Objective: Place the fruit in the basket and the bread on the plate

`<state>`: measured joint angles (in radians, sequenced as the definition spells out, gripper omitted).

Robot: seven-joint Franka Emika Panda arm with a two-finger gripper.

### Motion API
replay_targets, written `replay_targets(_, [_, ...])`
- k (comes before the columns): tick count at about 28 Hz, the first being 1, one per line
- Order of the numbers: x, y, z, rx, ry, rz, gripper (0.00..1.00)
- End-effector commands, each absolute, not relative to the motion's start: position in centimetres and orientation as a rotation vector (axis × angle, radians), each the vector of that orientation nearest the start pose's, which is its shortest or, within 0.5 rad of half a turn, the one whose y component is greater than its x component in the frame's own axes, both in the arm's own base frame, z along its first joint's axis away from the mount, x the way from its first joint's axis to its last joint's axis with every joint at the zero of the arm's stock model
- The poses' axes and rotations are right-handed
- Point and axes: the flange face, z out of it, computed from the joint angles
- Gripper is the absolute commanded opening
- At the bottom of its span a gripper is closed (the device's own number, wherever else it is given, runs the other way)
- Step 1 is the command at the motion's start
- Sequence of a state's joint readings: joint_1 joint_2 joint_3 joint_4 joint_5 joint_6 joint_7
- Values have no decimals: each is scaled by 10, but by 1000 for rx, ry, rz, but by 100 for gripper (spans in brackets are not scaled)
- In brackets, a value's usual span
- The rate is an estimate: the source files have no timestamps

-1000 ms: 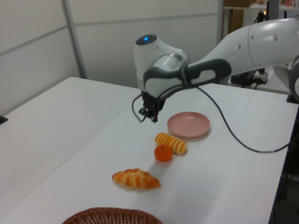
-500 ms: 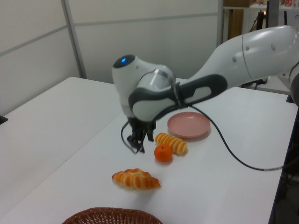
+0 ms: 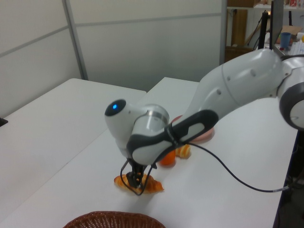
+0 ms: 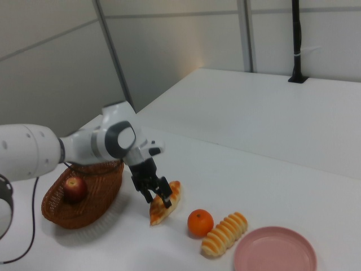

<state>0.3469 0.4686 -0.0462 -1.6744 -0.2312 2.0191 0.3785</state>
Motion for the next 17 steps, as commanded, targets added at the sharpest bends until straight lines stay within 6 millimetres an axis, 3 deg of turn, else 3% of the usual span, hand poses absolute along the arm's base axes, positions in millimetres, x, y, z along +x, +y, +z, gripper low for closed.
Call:
replay_targets(1, [637, 187, 288, -3429, -37, 43, 100])
replay_targets(5, [633, 199, 269, -3458, -59, 35, 100])
replay_targets(6, [632, 201, 268, -3461, -68, 37, 90])
replay_targets(7, [632, 202, 268, -3461, -68, 37, 73])
replay_targets(8, [632, 202, 268, -3461, -65, 34, 47])
replay_targets(9, [634, 203, 271, -3451, -27, 31, 0])
replay_targets(17, [637, 200, 288, -3441, 36, -18, 0])
